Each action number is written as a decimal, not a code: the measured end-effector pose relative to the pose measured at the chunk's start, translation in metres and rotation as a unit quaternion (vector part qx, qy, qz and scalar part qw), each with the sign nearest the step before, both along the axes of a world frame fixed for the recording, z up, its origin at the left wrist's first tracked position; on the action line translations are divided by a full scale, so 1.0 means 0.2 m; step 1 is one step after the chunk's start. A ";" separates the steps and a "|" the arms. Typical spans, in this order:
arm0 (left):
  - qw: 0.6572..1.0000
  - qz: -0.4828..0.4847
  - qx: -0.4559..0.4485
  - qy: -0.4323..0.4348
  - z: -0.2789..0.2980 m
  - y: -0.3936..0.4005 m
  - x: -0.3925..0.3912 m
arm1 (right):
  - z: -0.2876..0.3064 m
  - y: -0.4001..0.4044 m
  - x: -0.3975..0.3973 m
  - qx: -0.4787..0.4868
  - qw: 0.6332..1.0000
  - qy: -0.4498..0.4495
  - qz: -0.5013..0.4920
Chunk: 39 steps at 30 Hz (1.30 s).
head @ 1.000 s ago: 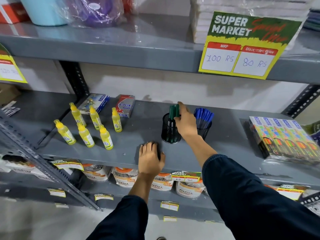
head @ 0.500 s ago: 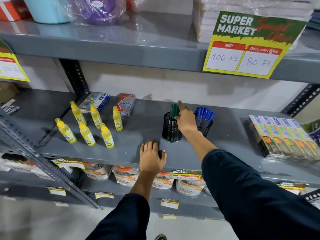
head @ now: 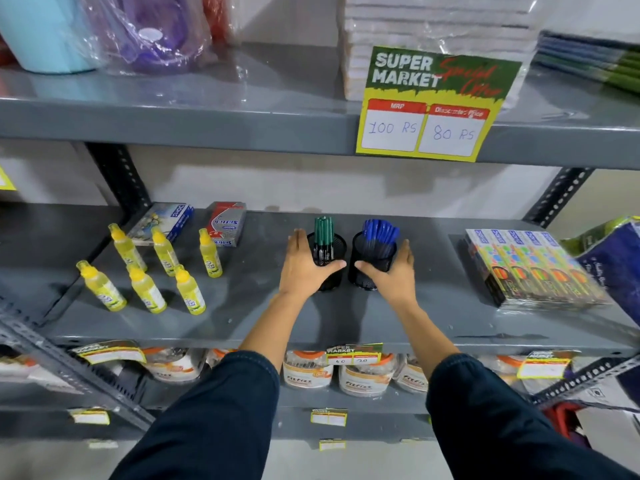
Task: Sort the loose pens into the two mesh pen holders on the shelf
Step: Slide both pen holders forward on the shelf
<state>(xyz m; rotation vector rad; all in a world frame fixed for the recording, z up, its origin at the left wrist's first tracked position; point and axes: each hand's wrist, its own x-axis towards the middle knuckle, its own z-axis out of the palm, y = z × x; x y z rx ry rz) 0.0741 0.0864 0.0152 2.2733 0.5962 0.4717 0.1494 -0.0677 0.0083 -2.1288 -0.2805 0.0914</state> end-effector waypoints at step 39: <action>0.998 0.028 0.011 0.054 0.08 -0.31 -0.39 | 0.04 -0.31 -0.38 0.010 0.998 0.016 0.063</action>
